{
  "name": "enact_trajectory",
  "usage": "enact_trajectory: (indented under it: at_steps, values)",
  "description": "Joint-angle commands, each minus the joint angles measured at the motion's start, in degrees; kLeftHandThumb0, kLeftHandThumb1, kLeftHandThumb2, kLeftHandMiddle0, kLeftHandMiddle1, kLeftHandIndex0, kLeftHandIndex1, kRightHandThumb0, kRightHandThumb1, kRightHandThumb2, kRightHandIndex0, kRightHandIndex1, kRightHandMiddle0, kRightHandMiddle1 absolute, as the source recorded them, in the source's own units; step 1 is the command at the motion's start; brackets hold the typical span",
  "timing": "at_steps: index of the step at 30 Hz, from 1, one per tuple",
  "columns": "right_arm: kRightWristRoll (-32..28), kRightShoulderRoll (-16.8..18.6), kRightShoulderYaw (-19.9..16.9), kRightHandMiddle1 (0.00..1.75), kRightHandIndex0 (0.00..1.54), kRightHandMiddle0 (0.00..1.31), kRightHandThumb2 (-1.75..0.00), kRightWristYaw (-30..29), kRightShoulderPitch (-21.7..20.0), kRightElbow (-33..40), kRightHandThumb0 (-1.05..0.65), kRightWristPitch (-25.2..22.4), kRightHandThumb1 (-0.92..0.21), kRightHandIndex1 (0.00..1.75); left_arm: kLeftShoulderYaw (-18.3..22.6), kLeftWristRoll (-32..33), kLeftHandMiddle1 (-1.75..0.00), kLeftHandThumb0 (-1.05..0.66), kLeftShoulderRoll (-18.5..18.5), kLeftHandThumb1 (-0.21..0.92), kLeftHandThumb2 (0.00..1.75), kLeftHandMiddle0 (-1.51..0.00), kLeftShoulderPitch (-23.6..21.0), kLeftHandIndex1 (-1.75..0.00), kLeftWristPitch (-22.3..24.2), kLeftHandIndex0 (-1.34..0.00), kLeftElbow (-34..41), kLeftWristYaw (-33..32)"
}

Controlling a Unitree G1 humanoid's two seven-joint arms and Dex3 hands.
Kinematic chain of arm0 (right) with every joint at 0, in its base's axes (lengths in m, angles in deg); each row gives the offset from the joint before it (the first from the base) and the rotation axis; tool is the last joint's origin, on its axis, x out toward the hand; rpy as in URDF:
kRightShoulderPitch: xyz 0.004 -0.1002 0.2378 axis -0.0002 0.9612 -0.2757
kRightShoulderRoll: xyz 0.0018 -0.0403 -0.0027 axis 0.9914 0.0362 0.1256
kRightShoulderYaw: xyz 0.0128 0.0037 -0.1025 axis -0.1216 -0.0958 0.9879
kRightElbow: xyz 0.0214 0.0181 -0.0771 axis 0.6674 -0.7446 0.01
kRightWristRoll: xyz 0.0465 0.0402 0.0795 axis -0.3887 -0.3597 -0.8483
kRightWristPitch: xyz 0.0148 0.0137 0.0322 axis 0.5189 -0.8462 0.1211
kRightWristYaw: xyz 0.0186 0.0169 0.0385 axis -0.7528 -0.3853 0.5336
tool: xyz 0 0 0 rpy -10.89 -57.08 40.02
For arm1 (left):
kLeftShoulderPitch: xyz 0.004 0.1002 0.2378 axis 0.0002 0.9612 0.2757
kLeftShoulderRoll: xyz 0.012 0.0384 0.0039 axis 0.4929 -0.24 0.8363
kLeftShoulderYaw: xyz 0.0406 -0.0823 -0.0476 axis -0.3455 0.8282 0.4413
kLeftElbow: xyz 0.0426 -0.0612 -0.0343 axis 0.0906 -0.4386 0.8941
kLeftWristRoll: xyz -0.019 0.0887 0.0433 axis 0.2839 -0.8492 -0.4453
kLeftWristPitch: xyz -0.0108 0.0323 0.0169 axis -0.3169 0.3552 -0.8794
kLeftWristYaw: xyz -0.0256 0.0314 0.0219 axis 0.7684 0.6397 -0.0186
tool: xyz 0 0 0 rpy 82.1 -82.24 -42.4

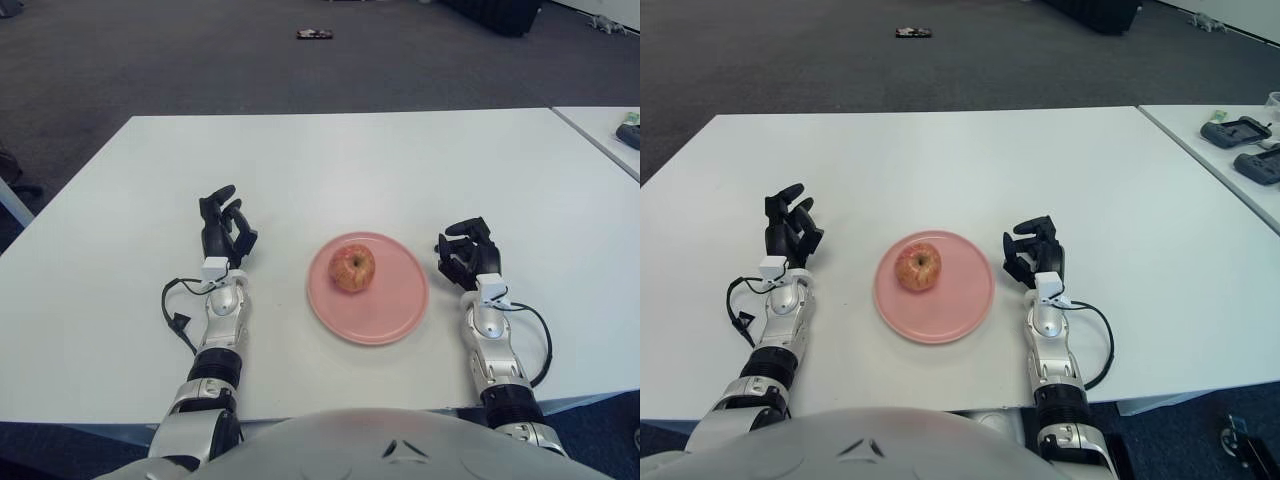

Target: Put the apple into the plate.

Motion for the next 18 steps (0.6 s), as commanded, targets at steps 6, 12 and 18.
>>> enact_trajectory:
  at_steps: [6,12,18]
  values:
    - [0.67,0.19,0.24,1.75,0.65,0.28,-0.73,0.03,0.53,0.04,-0.36,-2.08,-0.77,1.23,-1.05,-3.90,-1.51,-0.38,0.61,0.80,0.71,-0.59,-0.17,-1.75,-0.91,-0.27,-4.52,-1.99]
    - [0.68,0.16,0.36,1.75,0.66,0.28,-0.73,0.11,0.61,0.30,-0.36,-2.02,-0.77,1.22,-1.49,-4.61,-1.59,-0.37,1.88,0.76,0.75,-0.60,-0.11,-1.75,-0.95,-0.29,-6.83,-1.30]
    - [0.51,0.15,0.36,1.75,0.66,0.28,-0.73,0.26,0.73,0.37,-0.36,-1.94,-0.78,1.22,-1.82,-4.34,-1.67,-0.37,3.18,0.75,0.76,-0.58,-0.51,-1.75,0.03,-0.30,-10.40,-0.42]
